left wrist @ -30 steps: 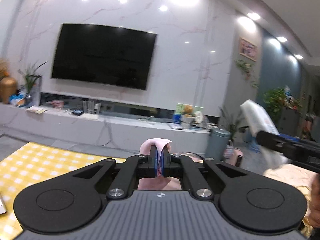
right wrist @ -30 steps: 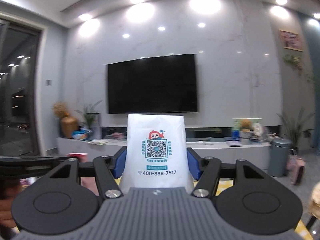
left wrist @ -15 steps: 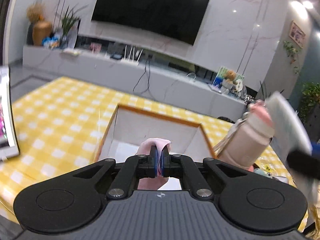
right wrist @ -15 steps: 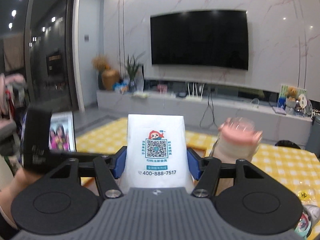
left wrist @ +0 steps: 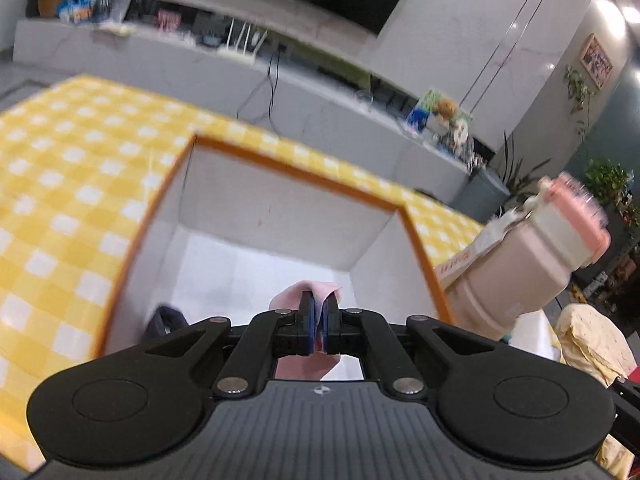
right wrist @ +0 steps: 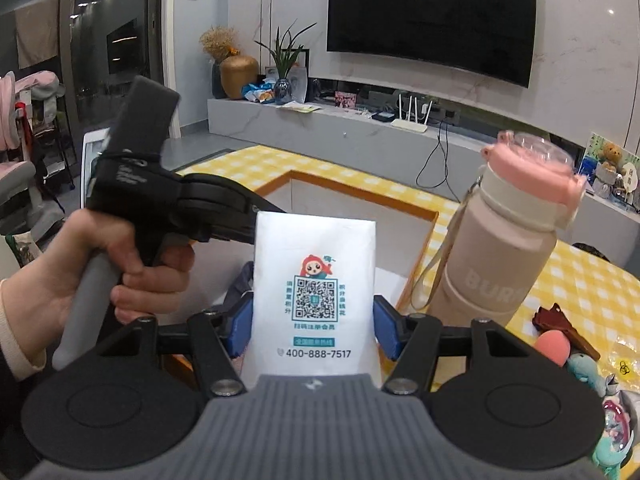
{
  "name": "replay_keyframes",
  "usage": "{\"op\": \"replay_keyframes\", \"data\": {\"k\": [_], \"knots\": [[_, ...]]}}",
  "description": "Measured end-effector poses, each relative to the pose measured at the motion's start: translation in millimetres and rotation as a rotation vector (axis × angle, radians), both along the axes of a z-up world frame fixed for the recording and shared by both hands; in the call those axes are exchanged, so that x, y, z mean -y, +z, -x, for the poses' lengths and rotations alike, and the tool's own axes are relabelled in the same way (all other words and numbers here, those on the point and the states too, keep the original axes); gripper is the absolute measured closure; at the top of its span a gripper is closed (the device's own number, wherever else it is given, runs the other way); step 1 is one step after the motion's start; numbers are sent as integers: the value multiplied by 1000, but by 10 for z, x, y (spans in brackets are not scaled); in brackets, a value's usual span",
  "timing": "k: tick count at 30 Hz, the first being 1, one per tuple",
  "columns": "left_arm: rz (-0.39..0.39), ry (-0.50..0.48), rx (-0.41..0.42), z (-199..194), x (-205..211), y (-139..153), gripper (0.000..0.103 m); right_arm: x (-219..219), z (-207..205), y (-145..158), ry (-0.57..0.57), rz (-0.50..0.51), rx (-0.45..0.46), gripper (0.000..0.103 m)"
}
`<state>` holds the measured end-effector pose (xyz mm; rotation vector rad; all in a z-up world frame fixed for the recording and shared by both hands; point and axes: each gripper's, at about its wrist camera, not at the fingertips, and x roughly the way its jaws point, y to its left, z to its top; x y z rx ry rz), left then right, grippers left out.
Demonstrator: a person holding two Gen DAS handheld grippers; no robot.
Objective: Organize soft objects
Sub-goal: 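Lower the pink cloth into the box and open the left gripper, then lower the white tissue pack into the box and open the right gripper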
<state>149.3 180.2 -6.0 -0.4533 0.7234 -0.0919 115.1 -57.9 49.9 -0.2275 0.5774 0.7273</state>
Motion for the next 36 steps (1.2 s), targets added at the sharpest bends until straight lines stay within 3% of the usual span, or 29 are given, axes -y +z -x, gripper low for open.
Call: {"op": "replay_keyframes", "data": {"k": [3, 5, 10, 14, 18, 22, 27, 34, 36], "knots": [[42, 6, -58, -59, -36, -48, 89, 16, -45, -59, 7, -3, -25, 42], [74, 6, -71, -62, -55, -63, 57, 46, -53, -92, 10, 8, -24, 42], [108, 1, -46, -25, -31, -46, 15, 28, -87, -106, 24, 26, -29, 42], [111, 54, -35, 10, -7, 8, 13, 66, -15, -80, 23, 27, -31, 42], [41, 109, -7, 71, -5, 90, 13, 8, -53, -96, 26, 34, -23, 42], [-45, 111, 6, 86, 14, 198, 7, -80, -60, -139, 26, 51, -14, 42], [-137, 108, 41, 123, 37, 252, 7, -241, -61, -214, 22, 105, 24, 42], [-66, 125, 72, 190, -137, 246, 7, -574, -125, -388, 59, 203, 57, 42], [-37, 130, 72, 200, -201, 243, 7, -646, -221, -454, 49, 200, 9, 42]]}}
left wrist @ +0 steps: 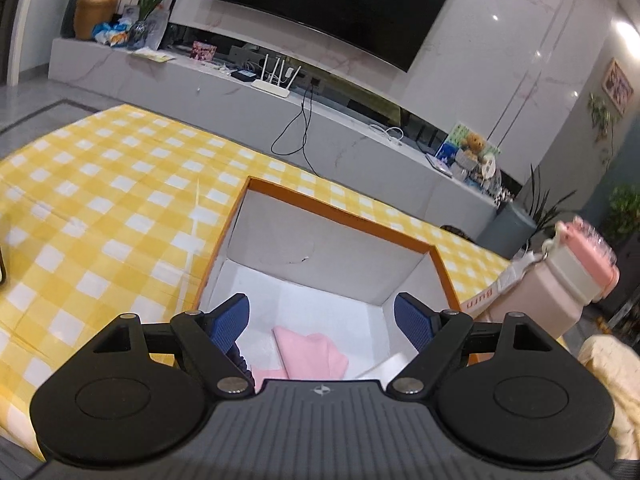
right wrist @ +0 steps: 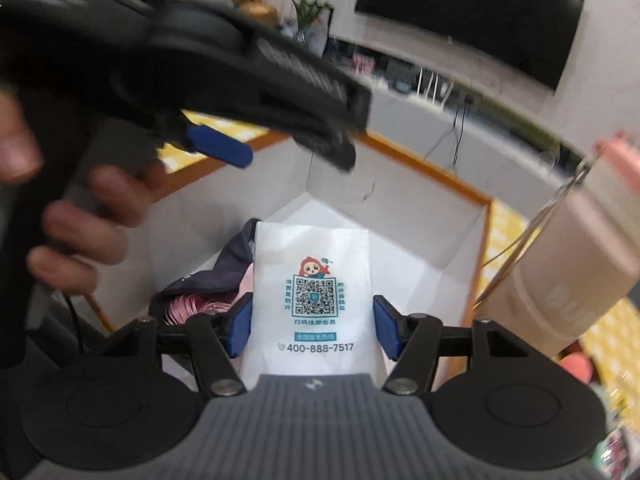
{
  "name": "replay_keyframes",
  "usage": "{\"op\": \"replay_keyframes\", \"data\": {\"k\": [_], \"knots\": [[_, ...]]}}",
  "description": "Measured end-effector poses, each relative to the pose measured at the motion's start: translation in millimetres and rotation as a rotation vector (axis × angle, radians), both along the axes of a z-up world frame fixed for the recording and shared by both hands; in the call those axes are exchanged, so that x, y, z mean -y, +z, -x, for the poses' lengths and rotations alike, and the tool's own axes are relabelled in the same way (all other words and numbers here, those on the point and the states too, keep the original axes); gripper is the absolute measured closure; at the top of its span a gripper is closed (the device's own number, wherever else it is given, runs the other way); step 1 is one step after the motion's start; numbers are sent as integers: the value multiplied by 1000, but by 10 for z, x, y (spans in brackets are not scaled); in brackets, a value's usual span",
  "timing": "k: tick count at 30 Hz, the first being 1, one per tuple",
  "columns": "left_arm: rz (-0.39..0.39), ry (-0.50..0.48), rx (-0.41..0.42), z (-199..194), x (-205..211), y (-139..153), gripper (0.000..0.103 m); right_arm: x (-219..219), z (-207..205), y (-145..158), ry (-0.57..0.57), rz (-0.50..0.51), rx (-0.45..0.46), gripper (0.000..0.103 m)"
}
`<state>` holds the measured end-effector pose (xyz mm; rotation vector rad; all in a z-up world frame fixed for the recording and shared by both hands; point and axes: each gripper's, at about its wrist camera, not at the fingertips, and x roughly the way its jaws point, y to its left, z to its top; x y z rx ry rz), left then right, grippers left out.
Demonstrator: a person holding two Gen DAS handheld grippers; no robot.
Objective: Organize soft objects
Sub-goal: 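Lower the white tissue pack into the box and open the right gripper, then move both grippers back from the box to the pile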
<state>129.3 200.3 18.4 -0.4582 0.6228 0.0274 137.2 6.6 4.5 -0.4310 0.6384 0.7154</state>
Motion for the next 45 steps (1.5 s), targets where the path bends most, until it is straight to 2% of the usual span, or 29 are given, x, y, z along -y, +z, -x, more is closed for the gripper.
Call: {"op": "replay_keyframes", "data": {"k": [4, 8, 12, 15, 17, 19, 21, 30, 33, 36, 45], "knots": [[50, -33, -23, -8, -68, -48, 7, -113, -164, -89, -14, 48, -67, 42], [9, -36, -36, 2, -20, -62, 7, -128, -280, -105, -98, 76, -113, 41], [-43, -43, -26, 28, 53, -60, 7, -160, -312, -126, -155, 124, -115, 37], [-74, -35, -17, 38, 89, -59, 7, -202, -262, -136, -170, 159, -96, 29], [-79, -36, 16, 64, 100, -38, 7, -212, -237, -127, -173, 161, -79, 13], [-93, -71, 46, 86, 126, -22, 7, -188, -202, -94, -157, 134, -73, 4], [-101, -68, 40, 84, 158, -8, 7, -175, -175, -73, -118, 98, -75, 4], [-124, -43, -49, 32, 262, -50, 7, -69, -124, -7, -127, 45, -54, 3], [-145, -21, -30, 67, 269, -28, 7, -58, -72, 23, -109, 49, -9, 3], [-169, 15, -20, 127, 261, 11, 8, -8, -12, 51, -44, 18, -6, 3], [-200, 8, 39, 337, 401, 266, 8, 214, 234, 275, 16, -47, 35, 3]]}}
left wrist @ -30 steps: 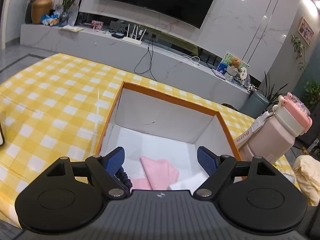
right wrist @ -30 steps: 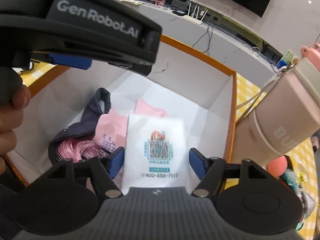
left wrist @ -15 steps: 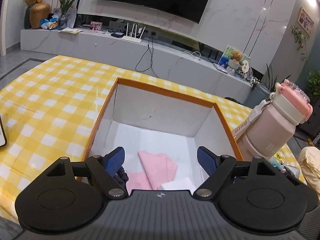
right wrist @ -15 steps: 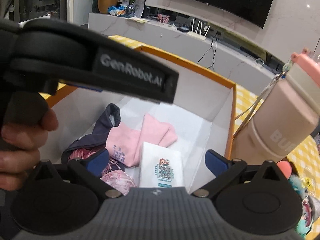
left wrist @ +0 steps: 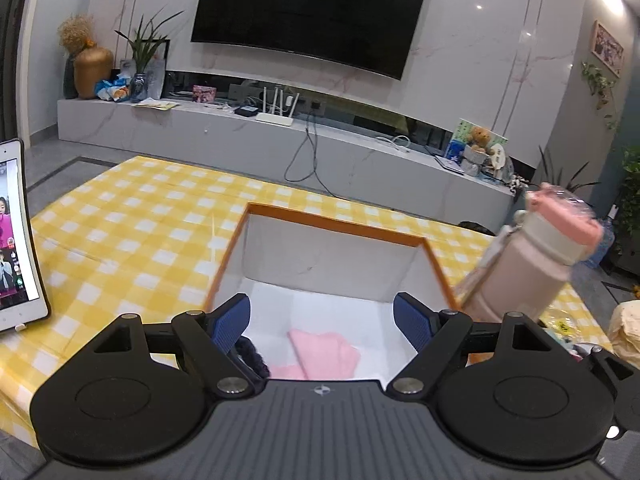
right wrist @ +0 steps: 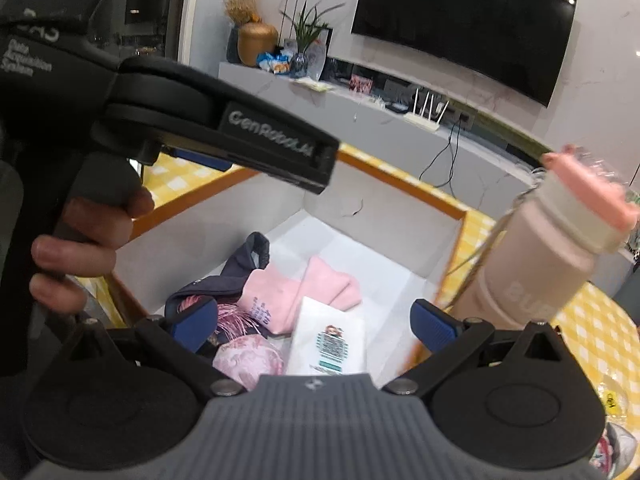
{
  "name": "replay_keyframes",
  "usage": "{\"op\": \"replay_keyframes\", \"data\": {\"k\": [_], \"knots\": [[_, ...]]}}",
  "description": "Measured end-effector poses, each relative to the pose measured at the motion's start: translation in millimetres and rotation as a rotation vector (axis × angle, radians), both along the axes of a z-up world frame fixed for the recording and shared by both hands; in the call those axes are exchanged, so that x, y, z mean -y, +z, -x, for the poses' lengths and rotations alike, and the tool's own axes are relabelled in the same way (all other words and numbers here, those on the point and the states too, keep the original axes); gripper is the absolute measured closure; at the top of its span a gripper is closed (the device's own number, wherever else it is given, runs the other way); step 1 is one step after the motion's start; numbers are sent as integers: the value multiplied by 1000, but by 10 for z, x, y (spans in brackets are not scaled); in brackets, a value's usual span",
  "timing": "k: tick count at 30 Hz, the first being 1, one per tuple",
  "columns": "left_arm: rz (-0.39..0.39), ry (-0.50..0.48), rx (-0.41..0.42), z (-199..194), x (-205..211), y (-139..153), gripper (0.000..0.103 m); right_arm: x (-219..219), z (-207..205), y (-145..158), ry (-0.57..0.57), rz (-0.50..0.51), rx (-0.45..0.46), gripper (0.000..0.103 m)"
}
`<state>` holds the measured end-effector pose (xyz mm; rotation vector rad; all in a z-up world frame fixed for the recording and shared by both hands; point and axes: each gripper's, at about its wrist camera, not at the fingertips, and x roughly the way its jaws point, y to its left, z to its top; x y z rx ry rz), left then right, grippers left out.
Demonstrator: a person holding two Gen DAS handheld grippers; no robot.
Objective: Organize soft objects
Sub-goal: 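Move both grippers back from the box to the pile, then grasp the grey silver bag with the right gripper and lift it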
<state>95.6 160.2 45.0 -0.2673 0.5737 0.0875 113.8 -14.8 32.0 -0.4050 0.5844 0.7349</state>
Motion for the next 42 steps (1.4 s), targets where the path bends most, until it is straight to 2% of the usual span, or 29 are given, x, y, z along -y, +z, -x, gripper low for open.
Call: {"op": "replay_keyframes", "data": {"k": [7, 10, 14, 19, 22, 25, 27, 31, 34, 37, 39, 41, 42], "knots": [[40, -34, 0, 119, 235, 55, 8, 606, 96, 335, -76, -120, 26, 3], [38, -57, 19, 184, 371, 99, 8, 1008, 100, 490, -154, -193, 53, 3], [47, -106, 30, 225, 587, 111, 8, 1493, 30, 504, -272, -243, 67, 3], [26, -233, 68, 218, 993, 8, 8, 2051, -65, 314, -407, -283, 136, 3], [17, -325, 57, 165, 1259, -106, 8, 2248, -137, 94, -473, -193, 184, 3], [8, -395, 51, 124, 1482, -251, 8, 2400, -292, -194, -500, -153, 151, 3], [-14, -431, 53, 105, 1607, -339, 8, 2432, -434, -371, -521, -124, 81, 3], [-45, -460, 43, 74, 1740, -460, 8, 2419, -831, -679, -578, -106, -80, 22], [-44, -468, -2, 101, 1759, -567, 8, 2394, -973, -833, -615, -145, -156, 22], [-105, -480, 21, 189, 1788, -612, 8, 2355, -1069, -965, -626, -161, -218, 24], [-126, -495, 23, 214, 1787, -617, 8, 2291, -1095, -1048, -640, -134, -231, 34], [-131, -502, 29, 233, 1779, -618, 8, 2218, -1115, -1101, -623, -120, -217, 53], [-132, -506, 31, 240, 1778, -613, 8, 2174, -1114, -1118, -609, -115, -205, 56]]}}
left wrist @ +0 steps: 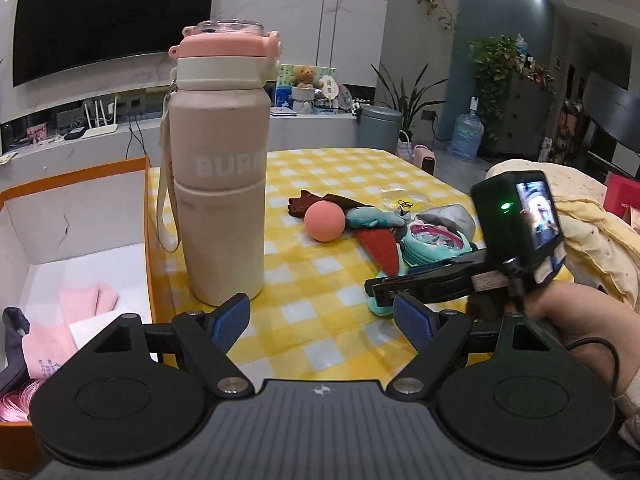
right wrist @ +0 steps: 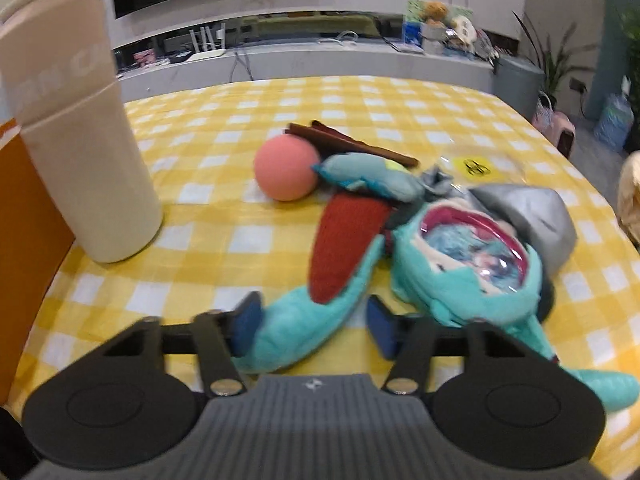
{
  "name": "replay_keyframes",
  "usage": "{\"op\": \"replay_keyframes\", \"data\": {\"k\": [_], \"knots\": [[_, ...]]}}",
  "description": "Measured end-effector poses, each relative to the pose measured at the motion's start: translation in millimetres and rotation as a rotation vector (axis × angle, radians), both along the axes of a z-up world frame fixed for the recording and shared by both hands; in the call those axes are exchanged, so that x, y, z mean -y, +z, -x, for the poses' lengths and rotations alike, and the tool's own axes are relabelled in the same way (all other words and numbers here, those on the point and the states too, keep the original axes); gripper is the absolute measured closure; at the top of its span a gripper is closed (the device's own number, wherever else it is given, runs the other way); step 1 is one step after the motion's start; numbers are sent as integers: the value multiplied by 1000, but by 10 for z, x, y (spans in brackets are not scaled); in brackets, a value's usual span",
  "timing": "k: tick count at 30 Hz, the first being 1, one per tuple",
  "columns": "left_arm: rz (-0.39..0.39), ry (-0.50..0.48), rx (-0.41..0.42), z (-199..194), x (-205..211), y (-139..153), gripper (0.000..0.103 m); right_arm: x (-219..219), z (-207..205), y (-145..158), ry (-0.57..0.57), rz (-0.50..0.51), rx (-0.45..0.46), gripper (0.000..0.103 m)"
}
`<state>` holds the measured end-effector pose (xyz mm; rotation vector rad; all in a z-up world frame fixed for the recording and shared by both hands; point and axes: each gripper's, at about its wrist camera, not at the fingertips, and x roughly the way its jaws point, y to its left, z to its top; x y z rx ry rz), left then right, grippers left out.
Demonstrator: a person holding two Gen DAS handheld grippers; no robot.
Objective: Organize soft objects
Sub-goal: 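Grasp the grey silver bag with the right gripper and lift it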
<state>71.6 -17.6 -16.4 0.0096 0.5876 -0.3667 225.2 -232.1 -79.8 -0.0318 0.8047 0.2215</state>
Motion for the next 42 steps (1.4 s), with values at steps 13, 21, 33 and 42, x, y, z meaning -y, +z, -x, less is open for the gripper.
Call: {"op": "replay_keyframes", "data": {"k": [13, 21, 33, 42], "knots": [[-4, -17, 10, -24, -40, 2, 8, -162, 271, 88, 177, -26, -44, 86], [32, -37, 13, -56, -16, -2, 7, 239, 374, 335, 83, -43, -80, 44], [-57, 31, 54, -55, 51, 5, 7, 1460, -315, 270, -334, -18, 31, 35], [-173, -146, 167, -51, 659, 153, 7, 1519, -573, 98, -328, -188, -96, 85]]}}
